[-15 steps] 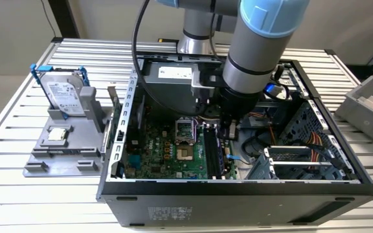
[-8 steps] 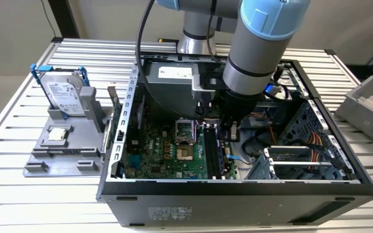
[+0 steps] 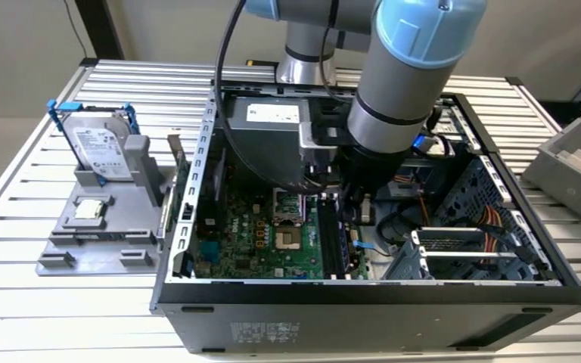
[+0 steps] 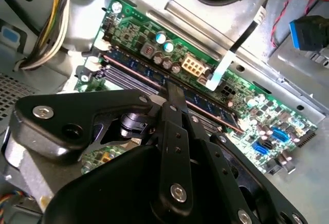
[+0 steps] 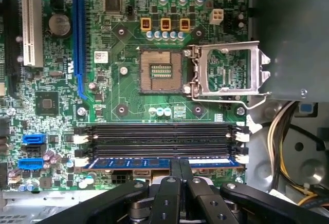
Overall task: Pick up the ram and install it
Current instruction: 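Press down the ram until it locks into place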
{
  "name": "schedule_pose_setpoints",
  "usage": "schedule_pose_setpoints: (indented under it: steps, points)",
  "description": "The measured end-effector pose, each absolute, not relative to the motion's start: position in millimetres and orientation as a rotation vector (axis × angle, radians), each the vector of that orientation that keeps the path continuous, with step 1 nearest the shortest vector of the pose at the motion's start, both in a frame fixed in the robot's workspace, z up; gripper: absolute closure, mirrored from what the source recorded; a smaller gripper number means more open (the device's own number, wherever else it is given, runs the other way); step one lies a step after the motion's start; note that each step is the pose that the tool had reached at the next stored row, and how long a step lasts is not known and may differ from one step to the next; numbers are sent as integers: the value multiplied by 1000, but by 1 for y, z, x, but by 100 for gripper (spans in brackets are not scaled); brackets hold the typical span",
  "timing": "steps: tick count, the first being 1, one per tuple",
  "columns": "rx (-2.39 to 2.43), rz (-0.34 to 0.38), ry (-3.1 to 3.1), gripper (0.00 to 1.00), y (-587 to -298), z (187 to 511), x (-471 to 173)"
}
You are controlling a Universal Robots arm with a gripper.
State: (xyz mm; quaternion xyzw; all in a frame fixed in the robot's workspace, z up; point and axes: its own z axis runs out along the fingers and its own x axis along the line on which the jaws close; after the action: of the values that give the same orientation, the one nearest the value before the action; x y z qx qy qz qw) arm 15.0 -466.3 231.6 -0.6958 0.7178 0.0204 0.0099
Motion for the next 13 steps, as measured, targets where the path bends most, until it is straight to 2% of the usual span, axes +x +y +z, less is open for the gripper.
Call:
schedule_pose_setpoints:
  steps: [13]
  points:
    - [-2179, 59, 2245, 100, -477, 228, 15]
